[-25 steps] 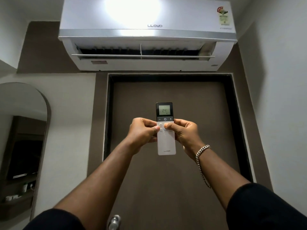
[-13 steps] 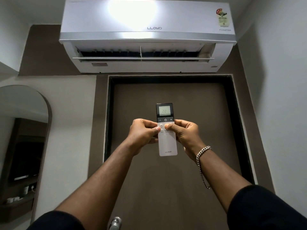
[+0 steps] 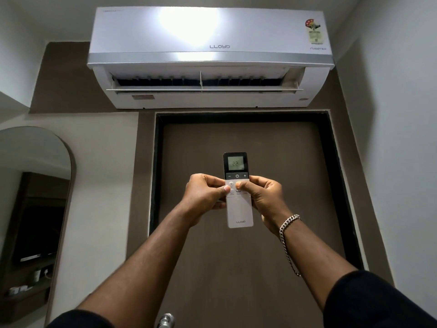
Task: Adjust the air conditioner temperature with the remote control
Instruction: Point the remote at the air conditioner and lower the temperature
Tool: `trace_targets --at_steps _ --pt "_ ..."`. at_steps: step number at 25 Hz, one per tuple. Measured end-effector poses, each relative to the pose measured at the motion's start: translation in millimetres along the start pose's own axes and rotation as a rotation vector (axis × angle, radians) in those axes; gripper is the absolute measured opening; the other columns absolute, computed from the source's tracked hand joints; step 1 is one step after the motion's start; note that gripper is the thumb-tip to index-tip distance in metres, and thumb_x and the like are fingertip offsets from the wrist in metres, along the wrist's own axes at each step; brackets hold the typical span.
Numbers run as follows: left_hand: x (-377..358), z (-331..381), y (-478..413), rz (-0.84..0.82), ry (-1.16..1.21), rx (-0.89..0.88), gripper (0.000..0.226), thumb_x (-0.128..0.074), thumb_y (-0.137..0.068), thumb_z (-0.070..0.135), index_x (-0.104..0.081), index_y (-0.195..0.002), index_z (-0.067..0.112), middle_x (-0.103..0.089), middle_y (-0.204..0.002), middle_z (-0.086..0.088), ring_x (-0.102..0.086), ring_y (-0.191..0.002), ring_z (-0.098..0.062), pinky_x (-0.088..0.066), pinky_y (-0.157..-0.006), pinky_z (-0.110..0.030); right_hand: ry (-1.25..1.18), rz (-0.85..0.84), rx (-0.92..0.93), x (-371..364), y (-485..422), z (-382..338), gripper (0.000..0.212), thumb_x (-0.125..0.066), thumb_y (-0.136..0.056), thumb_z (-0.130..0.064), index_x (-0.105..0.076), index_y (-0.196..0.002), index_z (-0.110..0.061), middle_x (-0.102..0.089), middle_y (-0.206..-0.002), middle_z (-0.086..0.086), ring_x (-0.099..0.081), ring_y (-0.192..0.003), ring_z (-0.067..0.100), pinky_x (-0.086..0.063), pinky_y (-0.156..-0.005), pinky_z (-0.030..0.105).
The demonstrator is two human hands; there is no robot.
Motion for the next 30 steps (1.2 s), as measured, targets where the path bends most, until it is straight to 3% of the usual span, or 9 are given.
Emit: trace_targets --at_steps 5,12,17,24,30 --pt "0.3 1.6 2.3 -0.004 -0.012 -0.002 0.027 -0.070 -0.085 0.021 -0.068 -0.102 0.001 -0.076 -0.099 -0.017 -0.076 -0.088 -0.024 -0.063 -0.074 -0.040 0.018 0.011 0.039 -2.5 7.5 -10.8 0.013 -0.074 -0.079 -0.013 -0.063 -0.086 -0.016 -0.072 -0.089 0.005 -0.071 -0.075 0.018 -0.058 -0.060 0.027" --pt "5.8 10.9 6.6 0.006 -0.010 0.005 0.025 -0.070 -0.084 0.020 -0.069 -0.101 0.001 -0.076 -0.099 -0.017 -0.076 -0.088 -0.025 -0.063 -0.075 -0.043 -0.021 -0.031 0.030 -7.9 15.8 -21.3 0.014 -0.073 -0.080 -0.015 -0.063 -0.089 -0.019 -0.072 -0.094 0.004 -0.071 -0.080 0.018 -0.061 -0.069 0.031" --pt "2.4 10.7 8.9 0.012 -0.001 0.036 0.023 -0.069 -0.085 0.018 -0.068 -0.099 0.000 -0.076 -0.099 -0.016 -0.076 -0.088 -0.024 -0.063 -0.070 -0.037 -0.029 0.012 0.010 -4.8 18.2 -26.5 0.007 -0.068 -0.084 -0.019 -0.066 -0.080 -0.014 -0.073 -0.084 0.006 -0.071 -0.075 0.021 -0.059 -0.073 0.038" --pt "12.7 16.1 4.6 0.174 0.046 0.052 0.021 -0.067 -0.087 0.024 -0.069 -0.093 0.003 -0.076 -0.089 -0.014 -0.076 -0.073 -0.021 -0.061 -0.058 -0.032 -0.079 -0.018 0.008 -11.4 26.3 -27.4 0.004 -0.068 -0.084 -0.015 -0.068 -0.080 -0.016 -0.074 -0.081 0.003 -0.072 -0.066 0.013 -0.061 -0.065 0.030" --pt "13.5 8.4 5.8 0.208 0.011 0.018 0.016 -0.068 -0.084 0.019 -0.067 -0.090 0.004 -0.074 -0.095 -0.016 -0.076 -0.079 -0.025 -0.062 -0.061 -0.034 -0.068 -0.022 -0.006 -13.0 29.0 -19.5 0.002 -0.069 -0.083 -0.017 -0.068 -0.083 -0.017 -0.075 -0.085 0.003 -0.073 -0.068 0.012 -0.062 -0.065 0.028"
Point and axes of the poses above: each hand's wrist, its own y-axis away from the middle knuckle, its own x-axis out of the back of the hand, z = x × y, the point moved 9 cm from there along -y, towards the middle knuckle
